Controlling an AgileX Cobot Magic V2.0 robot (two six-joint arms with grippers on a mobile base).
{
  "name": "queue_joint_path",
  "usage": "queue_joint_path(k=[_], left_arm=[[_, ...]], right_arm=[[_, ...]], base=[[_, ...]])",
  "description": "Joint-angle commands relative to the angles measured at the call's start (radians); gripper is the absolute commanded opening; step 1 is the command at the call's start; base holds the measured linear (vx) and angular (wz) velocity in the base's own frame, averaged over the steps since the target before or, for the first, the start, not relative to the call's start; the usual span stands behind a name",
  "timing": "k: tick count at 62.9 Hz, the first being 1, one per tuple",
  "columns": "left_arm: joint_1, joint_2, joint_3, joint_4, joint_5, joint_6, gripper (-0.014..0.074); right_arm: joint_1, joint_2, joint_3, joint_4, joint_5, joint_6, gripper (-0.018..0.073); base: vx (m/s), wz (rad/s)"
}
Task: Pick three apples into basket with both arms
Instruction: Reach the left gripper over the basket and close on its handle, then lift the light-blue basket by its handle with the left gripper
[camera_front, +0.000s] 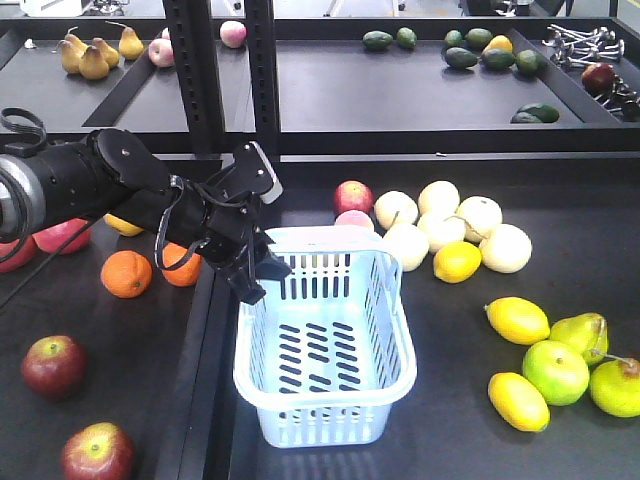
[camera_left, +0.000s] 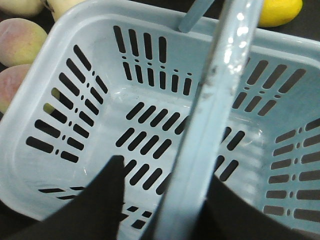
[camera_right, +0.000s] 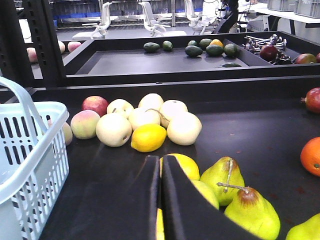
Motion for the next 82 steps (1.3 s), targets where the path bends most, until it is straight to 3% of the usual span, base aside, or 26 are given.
queue_joint_path(k=[1,4,16,30,46,56,73,82], left_arm=[[-0.007,-0.078,-0.036,-0.062,-0.014,-0.009,0.0052],[-0.007,-0.09,-0.036,-0.079,-0.002,-0.009,-0.0011],[-0.007,-0.179,-0.036,-0.141,0.052,-0.051,-0.0008],[-0.007,-0.298,-0.036,-0.111,0.146,-0.288,-0.0008],[-0.007,-0.449,-0.016,0.018,0.282,-0.538,-0.0008],[-0.007,-0.606,0.123,0.013,0.215,-0.591,-0.0008],[-0.007,-0.928,0.492,-0.003,-0.028,-0.721,-0.0008],[-0.007,-1.086,0.624,-0.025,-0.1,-0.722,-0.0008]], right_arm=[[-0.007,-0.014,0.012,-0.012,-0.069,-0.008,-0.0004],[-0.007,-0.014,0.012,-0.012,-0.07,-0.008,-0.0004],[-0.007,-0.014,0.012,-0.012,-0.07,-0.008,-0.0004],[-0.007,-0.014,0.012,-0.012,-0.07,-0.008,-0.0004],[-0.007,-0.014,0.012,-0.012,-0.07,-0.008,-0.0004],[-0.007,-0.014,0.012,-0.012,-0.07,-0.008,-0.0004],[-0.007,-0.014,0.012,-0.012,-0.07,-0.008,-0.0004],[-0.007,-0.014,0.012,-0.012,-0.07,-0.008,-0.0004]], base=[[0.0,0.0],[0.0,0.0],[0.0,0.0],[0.0,0.0],[0.0,0.0],[0.0,0.0],[0.0,0.0],[0.0,0.0]])
